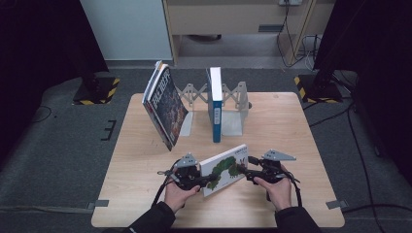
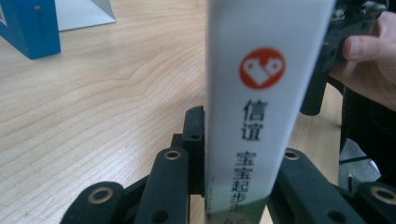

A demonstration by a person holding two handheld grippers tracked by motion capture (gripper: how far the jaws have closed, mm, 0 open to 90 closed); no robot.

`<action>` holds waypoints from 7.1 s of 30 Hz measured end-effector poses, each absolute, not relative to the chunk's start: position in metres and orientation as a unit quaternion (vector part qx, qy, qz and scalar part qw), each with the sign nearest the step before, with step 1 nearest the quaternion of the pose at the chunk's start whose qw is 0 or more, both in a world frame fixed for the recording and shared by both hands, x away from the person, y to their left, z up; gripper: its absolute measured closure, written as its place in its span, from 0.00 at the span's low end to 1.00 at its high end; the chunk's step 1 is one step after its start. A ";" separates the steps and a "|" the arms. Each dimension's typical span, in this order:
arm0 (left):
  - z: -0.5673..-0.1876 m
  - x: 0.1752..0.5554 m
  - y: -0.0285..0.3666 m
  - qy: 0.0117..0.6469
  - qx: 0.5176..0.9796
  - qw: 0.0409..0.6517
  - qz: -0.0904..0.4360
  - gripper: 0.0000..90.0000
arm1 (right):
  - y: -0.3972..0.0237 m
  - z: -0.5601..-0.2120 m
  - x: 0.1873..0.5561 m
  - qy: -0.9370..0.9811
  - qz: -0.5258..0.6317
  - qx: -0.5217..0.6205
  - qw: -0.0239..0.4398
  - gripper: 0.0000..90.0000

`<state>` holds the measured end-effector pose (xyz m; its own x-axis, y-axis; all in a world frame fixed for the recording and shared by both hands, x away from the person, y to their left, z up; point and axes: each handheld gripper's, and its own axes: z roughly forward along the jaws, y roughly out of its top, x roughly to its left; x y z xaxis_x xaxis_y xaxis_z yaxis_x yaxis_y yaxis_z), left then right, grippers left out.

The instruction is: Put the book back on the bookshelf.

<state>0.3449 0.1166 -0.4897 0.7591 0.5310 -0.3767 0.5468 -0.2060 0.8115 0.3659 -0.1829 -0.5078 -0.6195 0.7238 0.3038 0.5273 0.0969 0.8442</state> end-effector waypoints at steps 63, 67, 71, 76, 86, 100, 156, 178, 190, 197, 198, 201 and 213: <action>-0.408 0.410 0.084 0.420 0.708 0.550 0.138 0.83 | -0.227 -0.530 0.378 0.784 0.352 0.487 0.153 0.27; -0.411 0.411 0.075 0.426 0.707 0.544 0.149 0.83 | -0.227 -0.530 0.378 0.785 0.351 0.486 0.157 0.25; -0.414 0.413 0.067 0.427 0.710 0.537 0.160 0.83 | -0.225 -0.532 0.377 0.792 0.345 0.475 0.169 0.22; -0.415 0.419 0.060 0.431 0.706 0.536 0.167 0.83 | -0.222 -0.535 0.375 0.796 0.340 0.465 0.188 0.19; -0.418 0.427 0.048 0.436 0.702 0.528 0.194 0.83 | -0.222 -0.538 0.374 0.796 0.345 0.457 0.196 0.16; -0.428 0.443 0.036 0.445 0.700 0.513 0.220 0.83 | -0.221 -0.538 0.375 0.800 0.342 0.456 0.188 0.09; -0.484 0.426 0.019 0.449 0.726 0.465 0.235 0.82 | -0.219 -0.538 0.374 0.798 0.340 0.459 0.191 0.09; -0.504 0.409 0.027 0.409 0.741 0.483 0.226 0.72 | -0.219 -0.539 0.375 0.798 0.340 0.459 0.192 0.08; -0.500 0.395 0.043 0.403 0.740 0.497 0.207 0.75 | -0.219 -0.539 0.375 0.798 0.340 0.459 0.192 0.08; -0.499 0.406 0.035 0.410 0.736 0.499 0.201 0.75 | -0.219 -0.539 0.375 0.798 0.339 0.461 0.191 0.08; -0.499 0.408 0.033 0.411 0.734 0.502 0.200 0.74 | -0.218 -0.539 0.375 0.798 0.339 0.461 0.191 0.08; -0.498 0.415 0.027 0.407 0.736 0.502 0.202 0.73 | -0.218 -0.539 0.375 0.798 0.339 0.461 0.191 0.08; -0.498 0.411 0.030 0.373 0.748 0.516 0.189 0.70 | -0.218 -0.539 0.375 0.798 0.339 0.460 0.191 0.07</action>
<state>0.4108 0.0298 -0.4982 0.6509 0.7523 -0.1019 0.3624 -0.1900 0.9124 0.3748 -0.2183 -0.5387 -0.5035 0.8639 0.0067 0.6043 0.3466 0.7174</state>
